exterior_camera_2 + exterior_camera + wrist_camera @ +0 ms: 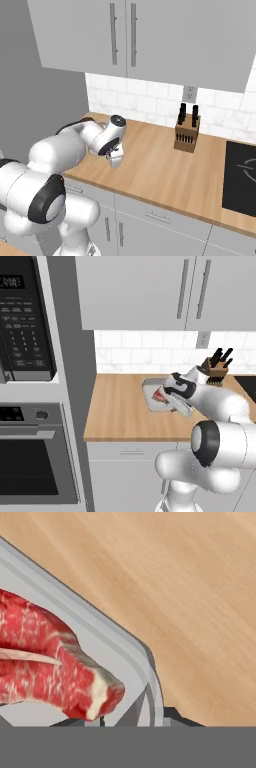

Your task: Take the meat container that has the steak and place it on the second highest rack of the freezer. Then take the vegetable container that has the tomato and cucumber and place it on the highest rack of the freezer.

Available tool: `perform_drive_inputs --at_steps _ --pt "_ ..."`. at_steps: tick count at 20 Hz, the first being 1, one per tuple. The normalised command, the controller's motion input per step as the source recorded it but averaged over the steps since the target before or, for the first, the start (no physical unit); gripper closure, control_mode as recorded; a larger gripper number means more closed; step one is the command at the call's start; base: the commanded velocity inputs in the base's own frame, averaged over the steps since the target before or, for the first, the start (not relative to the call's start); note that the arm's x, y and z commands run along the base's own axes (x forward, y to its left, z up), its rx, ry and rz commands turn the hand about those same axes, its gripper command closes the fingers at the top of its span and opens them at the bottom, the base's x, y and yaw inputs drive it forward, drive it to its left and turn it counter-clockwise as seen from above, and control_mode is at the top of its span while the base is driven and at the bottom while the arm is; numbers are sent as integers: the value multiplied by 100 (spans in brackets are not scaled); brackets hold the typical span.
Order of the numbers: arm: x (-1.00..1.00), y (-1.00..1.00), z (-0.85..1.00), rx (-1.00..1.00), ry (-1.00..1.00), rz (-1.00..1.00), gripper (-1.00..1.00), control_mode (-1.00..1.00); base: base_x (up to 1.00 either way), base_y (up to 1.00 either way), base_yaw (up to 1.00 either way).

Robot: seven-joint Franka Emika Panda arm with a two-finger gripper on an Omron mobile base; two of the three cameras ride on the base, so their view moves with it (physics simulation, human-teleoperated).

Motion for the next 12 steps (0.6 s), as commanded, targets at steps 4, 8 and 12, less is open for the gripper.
perform_drive_inputs --at_steps 4,8,12 --pt "-98 13 100 0 -22 -10 100 -100 0 0 0" --pt "-99 6 100 5 -5 -13 100 -100 0 0 0" --pt "-62 3 100 14 28 -13 100 -100 0 0 0"
